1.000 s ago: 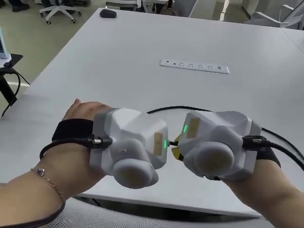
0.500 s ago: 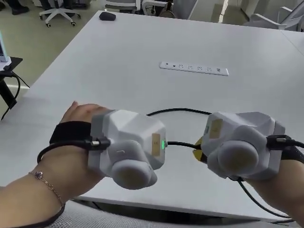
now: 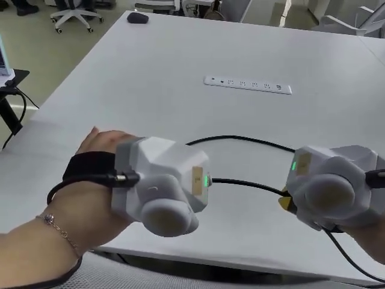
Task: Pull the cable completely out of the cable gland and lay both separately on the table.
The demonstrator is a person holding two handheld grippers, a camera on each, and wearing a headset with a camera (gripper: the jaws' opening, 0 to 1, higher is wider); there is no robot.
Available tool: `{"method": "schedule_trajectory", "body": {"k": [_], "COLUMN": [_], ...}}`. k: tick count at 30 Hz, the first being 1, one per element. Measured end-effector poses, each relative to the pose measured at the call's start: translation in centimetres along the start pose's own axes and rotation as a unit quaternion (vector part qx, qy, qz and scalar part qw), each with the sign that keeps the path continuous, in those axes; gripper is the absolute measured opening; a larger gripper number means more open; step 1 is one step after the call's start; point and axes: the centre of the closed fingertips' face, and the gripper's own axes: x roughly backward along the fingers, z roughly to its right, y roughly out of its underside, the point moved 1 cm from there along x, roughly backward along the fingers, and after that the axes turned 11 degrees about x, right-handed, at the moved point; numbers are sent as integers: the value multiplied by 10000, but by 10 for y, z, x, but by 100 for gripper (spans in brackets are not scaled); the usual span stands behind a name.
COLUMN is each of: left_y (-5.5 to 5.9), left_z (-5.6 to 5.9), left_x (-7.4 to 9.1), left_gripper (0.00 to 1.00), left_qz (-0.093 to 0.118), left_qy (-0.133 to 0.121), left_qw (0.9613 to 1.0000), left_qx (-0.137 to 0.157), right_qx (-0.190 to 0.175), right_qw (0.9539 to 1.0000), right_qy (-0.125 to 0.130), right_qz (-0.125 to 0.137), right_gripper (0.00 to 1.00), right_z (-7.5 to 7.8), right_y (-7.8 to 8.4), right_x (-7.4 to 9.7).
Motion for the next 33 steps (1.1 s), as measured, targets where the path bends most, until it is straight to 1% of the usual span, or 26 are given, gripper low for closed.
{"method": "schedule_trajectory", "body": {"k": [3, 5, 6, 8, 9, 10, 11, 14, 15, 17, 18, 21, 22, 23, 25, 26, 28, 30, 31, 33], "left_y": [0, 0, 0, 1, 1, 1, 2, 2, 3, 4, 4, 3, 3, 3, 2, 1, 0, 0, 0, 1], "left_z": [0, 0, -1, -1, -1, 0, 1, 2, 2, 3, 3, 4, 4, 4, 4, 4, 4, 4, 6, 10], "left_x": [0, 1, 0, 0, 0, -1, -1, -1, -1, -2, -2, -3, -3, -3, -3, -3, -3, -3, -3, -4], "left_gripper": [16, 16, 16, 16, 16, 16, 16, 16, 16, 16, 16, 16, 16, 16, 16, 16, 16, 16, 16, 16], "left_qz": [3, -1, -5, -30, -40, -55, -66, -89, -105, -133, -137, -130, -133, -132, -126, -121, -109, -107, -132, -155], "left_qy": [-10, -18, -26, -36, -29, -20, -19, -10, 4, 15, 18, 27, 28, 27, 19, 17, 14, 15, 30, 73], "left_qw": [10000, 10000, 10000, 10000, 10000, 10000, 10000, 10000, 9999, 9999, 9999, 9999, 9999, 9999, 9999, 9999, 9999, 9999, 9999, 9997], "left_qx": [36, 35, 44, 33, 32, 24, 8, 13, 25, 5, -4, -19, -21, -23, -36, -50, -72, -90, -108, -173], "right_qx": [-117, -124, -121, -143, -106, -68, -17, -37, -108, -197, -234, -172, -160, -174, -156, -137, 21, 282, 247, 245], "right_qw": [9998, 9996, 9996, 9993, 9992, 9991, 9991, 9990, 9984, 9973, 9963, 9949, 9933, 9918, 9894, 9888, 9882, 9856, 9873, 9878], "right_qy": [-42, -140, -177, -232, -269, -314, -363, -446, -529, -582, -601, -571, -550, -540, -537, -537, -550, -680, -606, -572], "right_qz": [-135, -188, -197, -245, -262, -264, -207, 54, 178, 406, 577, 814, 1005, 1141, 1343, 1386, 1429, 1520, 1445, 1425], "right_gripper": [3, 4, 10, 27, 32, 32, 30, 32, 32, 32, 32, 31, 31, 31, 31, 30, 27, 23, 20, 14], "right_z": [1, -2, -3, -6, -9, -11, -14, -19, -21, -22, -21, -18, -17, -17, -18, -19, -22, -29, -26, -25], "right_y": [9, 11, 10, 9, 8, 5, 0, -17, -24, -35, -44, -61, -71, -79, -93, -97, -103, -106, -104, -101], "right_x": [0, 0, -1, -5, -6, -6, -6, -8, -8, -7, -5, 0, 2, 3, 5, 5, 2, -2, -4, -6]}}
